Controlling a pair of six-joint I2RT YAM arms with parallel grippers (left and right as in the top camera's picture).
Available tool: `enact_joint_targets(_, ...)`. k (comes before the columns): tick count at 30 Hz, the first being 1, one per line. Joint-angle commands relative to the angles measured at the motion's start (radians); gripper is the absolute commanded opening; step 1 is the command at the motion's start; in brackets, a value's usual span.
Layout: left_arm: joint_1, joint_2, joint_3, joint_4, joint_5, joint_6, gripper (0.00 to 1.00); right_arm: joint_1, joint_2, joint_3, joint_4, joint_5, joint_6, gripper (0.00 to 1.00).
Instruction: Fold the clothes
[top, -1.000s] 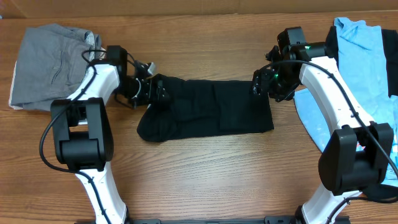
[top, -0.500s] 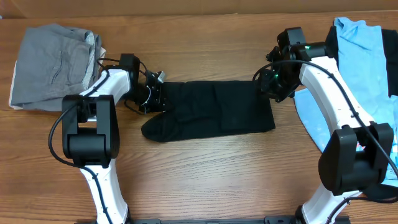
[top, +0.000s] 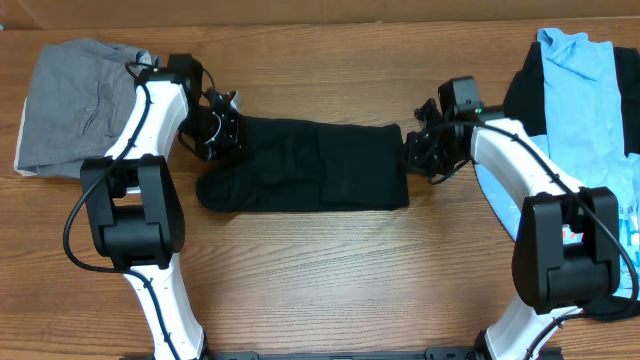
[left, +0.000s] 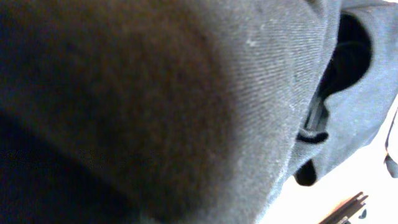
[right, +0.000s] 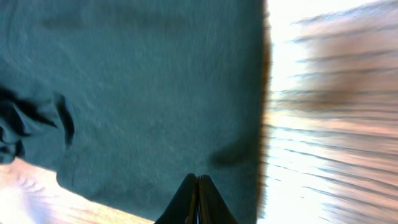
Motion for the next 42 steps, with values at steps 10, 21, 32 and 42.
enact_joint_targets(10,-0.045,-0.006,0.225,-0.166,0.029,0.007,0.04,-0.001,0.074,-0.105,0.153,-0.086,0.056,0.04)
enact_joint_targets(21,-0.259,-0.006,0.351,-0.145,-0.022,-0.18,0.19,-0.007,0.112,-0.103,0.145,-0.105,0.055,0.04)
enact_joint_targets(32,-0.544,-0.005,0.351,0.04,-0.231,-0.262,0.32,-0.011,0.112,-0.103,0.137,-0.105,0.052,0.04)
enact_joint_targets(42,-0.612,0.002,0.351,0.112,-0.312,-0.287,0.36,-0.143,-0.095,0.044,0.046,-0.185,0.053,0.04)
